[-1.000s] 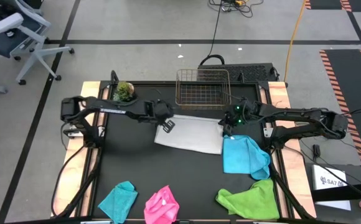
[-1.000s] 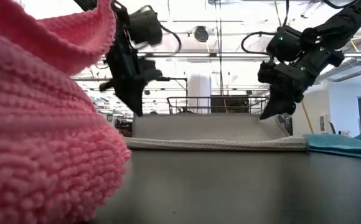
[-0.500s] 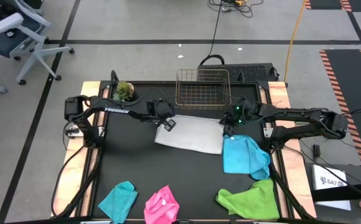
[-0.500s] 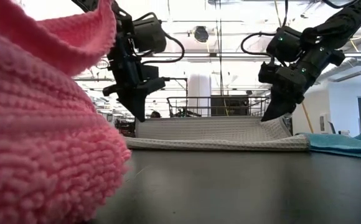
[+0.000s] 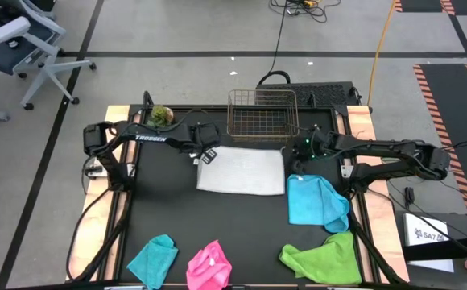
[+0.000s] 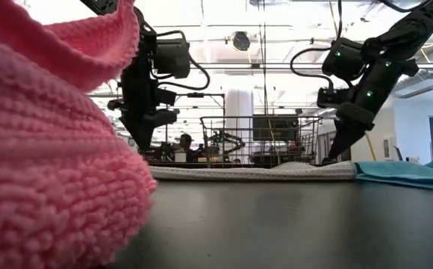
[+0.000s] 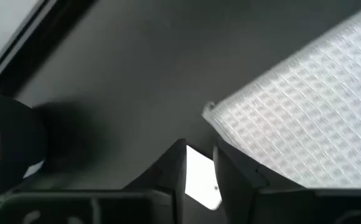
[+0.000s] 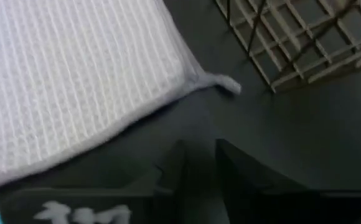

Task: Fold microfiber towels
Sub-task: Fold the gray towel

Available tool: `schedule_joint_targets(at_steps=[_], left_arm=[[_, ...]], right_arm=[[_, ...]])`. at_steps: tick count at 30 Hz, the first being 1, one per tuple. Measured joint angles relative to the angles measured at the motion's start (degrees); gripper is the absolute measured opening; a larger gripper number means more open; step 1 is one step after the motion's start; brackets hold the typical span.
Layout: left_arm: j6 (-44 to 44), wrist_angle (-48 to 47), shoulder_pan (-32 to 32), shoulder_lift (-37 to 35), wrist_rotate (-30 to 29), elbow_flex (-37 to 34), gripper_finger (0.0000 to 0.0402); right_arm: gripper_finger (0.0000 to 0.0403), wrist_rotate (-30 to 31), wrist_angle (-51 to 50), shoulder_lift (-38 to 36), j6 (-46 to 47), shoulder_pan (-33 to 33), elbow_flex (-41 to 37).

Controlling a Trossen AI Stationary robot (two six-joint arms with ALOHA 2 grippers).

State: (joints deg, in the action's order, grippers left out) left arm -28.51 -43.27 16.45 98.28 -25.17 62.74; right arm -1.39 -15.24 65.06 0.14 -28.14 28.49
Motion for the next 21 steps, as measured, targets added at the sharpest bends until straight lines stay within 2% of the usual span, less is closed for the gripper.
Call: schedule_joint_targets(at_steps=[3, 7, 11, 16, 21], left_arm=[[0.15, 0.21, 0.41, 0.0, 0.66, 0.0, 0.0095], [-0.79, -0.23, 0.32, -1.43, 5.74, 0.03, 0.0097], [-3.85, -0.17, -1.74, -3.03, 10.7, 0.13, 0.0086], [-5.77, 0.07, -7.47, -3.2, 11.09, 0.13, 0.0059], [-8.72, 0.88, -12.8, -2.68, 9.16, -0.09, 0.0011]], right_arm=[[0.0088, -0.4, 0.34, 0.0, 0.49, 0.65, 0.02], [0.0085, -5.77, 2.96, -0.91, 3.87, 2.51, 0.03], [0.0073, -7.89, 6.47, -1.33, 8.36, 6.14, 0.07], [0.0052, -7.84, 6.9, -1.31, 10.89, 11.91, 0.09], [0.0012, -7.77, 7.23, -1.15, 15.29, 16.83, 0.09]])
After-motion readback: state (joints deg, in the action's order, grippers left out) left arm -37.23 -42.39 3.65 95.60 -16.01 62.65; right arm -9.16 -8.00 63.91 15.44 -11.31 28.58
